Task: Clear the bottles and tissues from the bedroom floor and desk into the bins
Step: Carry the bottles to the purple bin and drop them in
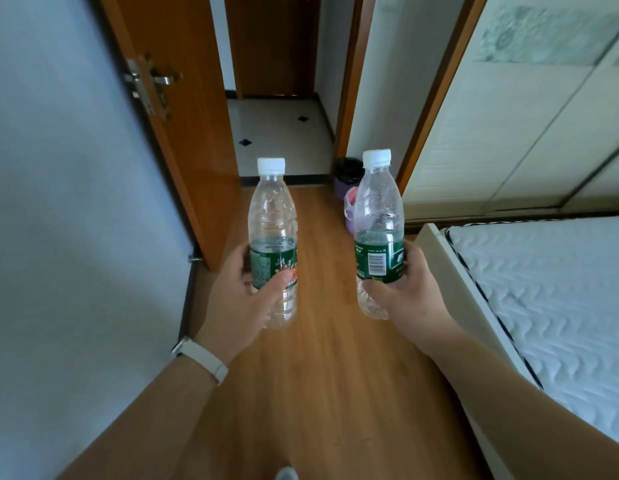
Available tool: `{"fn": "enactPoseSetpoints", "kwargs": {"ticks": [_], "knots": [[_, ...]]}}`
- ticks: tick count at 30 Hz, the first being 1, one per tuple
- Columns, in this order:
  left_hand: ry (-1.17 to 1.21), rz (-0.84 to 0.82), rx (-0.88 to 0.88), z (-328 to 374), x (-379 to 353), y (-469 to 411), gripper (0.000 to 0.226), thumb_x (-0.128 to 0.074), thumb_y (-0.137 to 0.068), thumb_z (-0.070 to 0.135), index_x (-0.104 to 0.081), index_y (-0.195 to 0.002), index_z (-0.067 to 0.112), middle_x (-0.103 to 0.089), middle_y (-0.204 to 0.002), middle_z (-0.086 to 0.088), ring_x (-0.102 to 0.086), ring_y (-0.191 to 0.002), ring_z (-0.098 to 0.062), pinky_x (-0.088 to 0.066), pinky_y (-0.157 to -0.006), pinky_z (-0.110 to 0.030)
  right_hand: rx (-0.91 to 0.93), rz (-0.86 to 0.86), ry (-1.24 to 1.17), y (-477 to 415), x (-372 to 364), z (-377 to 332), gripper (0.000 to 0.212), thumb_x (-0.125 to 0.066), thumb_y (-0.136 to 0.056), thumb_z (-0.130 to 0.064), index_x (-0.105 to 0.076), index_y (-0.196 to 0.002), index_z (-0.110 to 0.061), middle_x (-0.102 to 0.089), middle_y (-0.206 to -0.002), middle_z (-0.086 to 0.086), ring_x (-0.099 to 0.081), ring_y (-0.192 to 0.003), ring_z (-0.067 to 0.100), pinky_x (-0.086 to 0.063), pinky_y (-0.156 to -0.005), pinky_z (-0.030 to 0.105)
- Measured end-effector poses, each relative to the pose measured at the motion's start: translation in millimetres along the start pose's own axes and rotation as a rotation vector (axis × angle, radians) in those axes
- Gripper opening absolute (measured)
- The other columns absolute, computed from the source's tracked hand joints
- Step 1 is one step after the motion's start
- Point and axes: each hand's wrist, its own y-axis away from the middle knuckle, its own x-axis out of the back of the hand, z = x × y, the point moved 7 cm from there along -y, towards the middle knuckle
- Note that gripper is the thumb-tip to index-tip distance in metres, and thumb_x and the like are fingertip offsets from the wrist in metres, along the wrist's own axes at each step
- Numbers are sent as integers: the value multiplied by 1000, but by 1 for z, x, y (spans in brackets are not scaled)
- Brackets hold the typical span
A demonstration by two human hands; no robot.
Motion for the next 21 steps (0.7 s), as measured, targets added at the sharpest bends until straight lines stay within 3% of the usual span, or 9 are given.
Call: {"fn": "enactPoseSetpoints", "kwargs": {"ticks": [5, 11, 15, 18, 21], "knots": [[5, -27, -18, -9, 6, -54, 48, -74, -84, 30, -53, -127, 26, -66, -111, 14, -65, -95, 3, -51, -69, -10, 34, 9, -11, -49, -18, -16, 56, -75, -78, -15, -40, -116, -36, -60, -99, -16, -60, -83, -12, -44, -67, 15], [2, -40, 7, -19, -12, -105, 48, -75, -83, 29, -52, -126, 29, -66, -110, 16, -65, -96, 4, -53, -72, -12, 29, 2, -67, -107, -23, -16, 60, -75, -79, -15, -36, -119, -36, -57, -104, -18, -57, -91, -6, -44, -68, 13], [-22, 1, 36, -26, -26, -148, 55, -76, -82, 28, -50, -130, 27, -64, -116, 14, -64, -99, 1, -54, -73, -15, 71, -7, -104, -163, -20, -15, 47, -74, -81, -12, -44, -97, -43, -58, -95, -20, -57, -82, -18, -45, -65, 11], [-86, 30, 26, -26, -42, -186, 62, -75, -81, 33, -46, -135, 26, -62, -120, 14, -63, -105, -5, -56, -81, -23, 108, -41, -152, -215, -14, -16, 50, -74, -81, -13, -41, -99, -45, -58, -96, -20, -56, -82, -20, -45, -61, 10], [-103, 60, 34, -21, -67, -227, 58, -74, -82, 32, -48, -133, 24, -63, -117, 12, -64, -102, -2, -55, -74, -16, 105, -61, -190, -271, -2, -7, 56, -75, -80, -12, -40, -113, -42, -61, -100, -18, -59, -85, -16, -46, -62, 11]]}}
